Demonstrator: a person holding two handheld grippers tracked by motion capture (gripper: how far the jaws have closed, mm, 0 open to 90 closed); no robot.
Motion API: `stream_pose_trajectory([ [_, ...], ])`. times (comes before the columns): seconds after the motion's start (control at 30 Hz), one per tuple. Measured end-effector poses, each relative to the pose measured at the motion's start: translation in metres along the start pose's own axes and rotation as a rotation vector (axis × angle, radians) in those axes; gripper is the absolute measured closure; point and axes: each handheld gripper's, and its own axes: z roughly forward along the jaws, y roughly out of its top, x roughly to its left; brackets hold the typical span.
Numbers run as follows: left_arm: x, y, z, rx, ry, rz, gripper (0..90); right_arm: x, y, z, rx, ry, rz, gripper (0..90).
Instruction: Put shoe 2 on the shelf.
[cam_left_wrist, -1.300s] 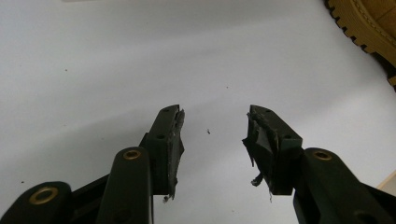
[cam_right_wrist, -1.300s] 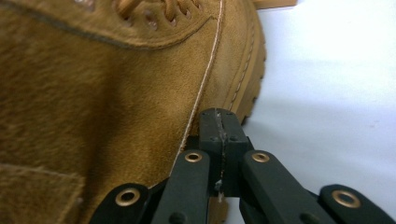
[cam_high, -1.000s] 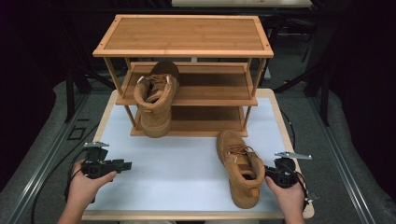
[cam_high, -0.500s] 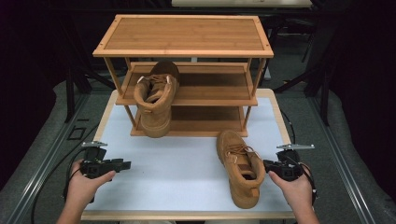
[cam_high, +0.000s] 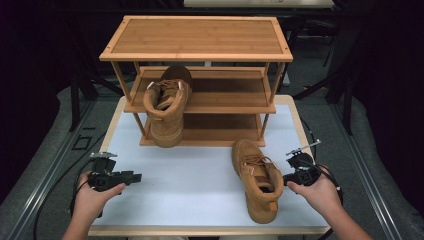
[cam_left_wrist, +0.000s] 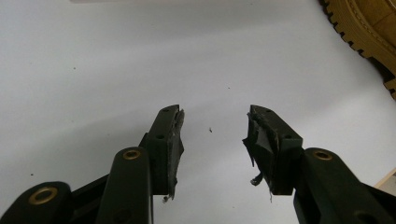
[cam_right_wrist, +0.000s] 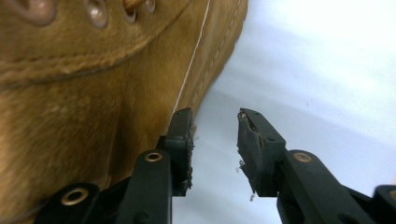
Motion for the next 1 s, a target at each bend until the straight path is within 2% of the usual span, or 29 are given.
stream_pose_trajectory([
  [0.03, 0.000, 0.000, 0.000, 0.000, 0.000, 0.000, 54.3, 0.000, 0.000, 0.000, 0.000, 0.000, 0.000, 66.3],
  [0.07, -0.001, 0.000, 0.001, 0.001, -0.007, -0.004, 54.2, 0.002, 0.003, -0.002, 0.046, -0.008, -0.025, 66.5],
  [0.1, -0.001, 0.000, 0.001, 0.001, -0.007, -0.004, 54.2, 0.002, 0.003, -0.002, 0.046, -0.008, -0.025, 66.5],
  [0.13, -0.002, 0.000, 0.003, 0.007, -0.006, 0.005, 54.2, 0.004, 0.006, -0.003, 0.091, -0.033, -0.044, 66.8],
  [0.17, -0.002, 0.000, 0.003, 0.007, -0.006, 0.005, 54.2, 0.004, 0.006, -0.003, 0.091, -0.033, -0.044, 66.8],
  [0.27, -0.004, 0.000, 0.005, 0.013, -0.007, 0.012, 54.2, 0.007, 0.011, -0.004, 0.139, -0.073, -0.053, 66.0],
  [0.37, -0.004, 0.000, 0.005, 0.013, -0.007, 0.012, 54.2, 0.010, 0.017, -0.007, 0.199, -0.124, -0.012, 65.6],
  [0.43, -0.003, -0.001, 0.005, 0.014, -0.007, 0.010, 54.2, 0.012, 0.020, -0.011, 0.233, -0.136, 0.005, 65.7],
  [0.5, -0.002, 0.000, 0.005, 0.018, -0.008, 0.010, 54.2, 0.015, 0.025, -0.018, 0.254, -0.125, 0.020, 65.6],
  [0.6, -0.003, -0.001, 0.005, 0.011, -0.006, 0.008, 54.2, 0.019, 0.032, -0.029, 0.257, -0.112, 0.026, 65.0],
  [0.7, -0.004, -0.001, 0.006, 0.014, -0.009, 0.007, 54.1, 0.025, 0.040, -0.042, 0.279, -0.104, 0.057, 67.4],
  [0.83, -0.005, -0.001, 0.007, 0.018, -0.013, 0.011, 54.0, 0.031, 0.049, -0.058, 0.291, -0.132, 0.059, 68.8],
  [0.9, -0.004, -0.001, 0.007, 0.018, -0.011, 0.012, 54.0, 0.035, 0.054, -0.068, 0.281, -0.141, 0.058, 68.3],
  [1.0, -0.004, -0.001, 0.006, 0.014, -0.008, 0.009, 54.0, 0.041, 0.062, -0.081, 0.242, -0.127, 0.061, 66.3],
])
